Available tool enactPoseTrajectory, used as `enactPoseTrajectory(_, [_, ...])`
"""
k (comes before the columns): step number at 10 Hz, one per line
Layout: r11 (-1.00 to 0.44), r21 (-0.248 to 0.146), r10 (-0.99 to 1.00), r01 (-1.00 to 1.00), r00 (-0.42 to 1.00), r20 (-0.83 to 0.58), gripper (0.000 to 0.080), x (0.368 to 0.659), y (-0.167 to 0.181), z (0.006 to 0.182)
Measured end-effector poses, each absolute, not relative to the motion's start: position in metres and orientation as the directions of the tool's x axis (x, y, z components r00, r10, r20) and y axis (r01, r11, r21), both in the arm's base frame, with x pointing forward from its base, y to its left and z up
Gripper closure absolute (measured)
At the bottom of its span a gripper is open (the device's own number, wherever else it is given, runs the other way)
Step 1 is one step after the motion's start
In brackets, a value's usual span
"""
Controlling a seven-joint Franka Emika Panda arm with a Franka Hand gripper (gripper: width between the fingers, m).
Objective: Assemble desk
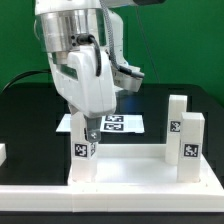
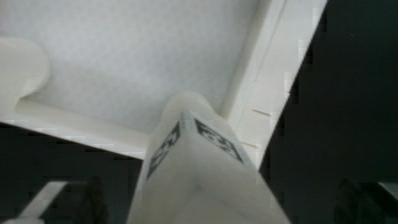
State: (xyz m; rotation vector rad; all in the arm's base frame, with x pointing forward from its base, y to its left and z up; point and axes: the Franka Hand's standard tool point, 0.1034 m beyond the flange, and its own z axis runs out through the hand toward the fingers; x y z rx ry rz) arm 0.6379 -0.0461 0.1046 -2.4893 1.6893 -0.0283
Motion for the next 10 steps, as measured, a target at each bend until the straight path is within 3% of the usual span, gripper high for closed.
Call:
enactPoseTrajectory(2, [-0.551, -0.117, -0.829, -0.826, 0.558, -0.032, 0.015, 0.6372, -0.0464, 0.1045])
enactPoseTrajectory(3, [-0.761, -0.067, -0.646, -0.645, 0.763, -0.013, 0.015, 0.6361, -0.0452, 0.1039])
enactPoseTrajectory(4, [-0.884, -0.061, -0.464, -0.463, 0.886, -0.004, 0.015, 0.6365, -0.0446, 0.0995])
enactPoseTrajectory(7, [-0.883, -0.062, -0.465, -0.464, 0.885, -0.009, 0.0162, 0.6355, -0.0442, 0.0979])
enactPoseTrajectory(8, [-0.879, -0.062, -0.473, -0.472, 0.881, -0.01, 0.035, 0.6354, -0.0444, 0.0978])
enactPoseTrajectory(9, [-0.856, -0.061, -0.514, -0.514, 0.858, -0.013, 0.035, 0.6352, -0.0447, 0.0977])
enactPoseTrajectory(10, [-0.812, -0.058, -0.581, -0.581, 0.814, -0.018, 0.0511, 0.6344, -0.0463, 0.0973])
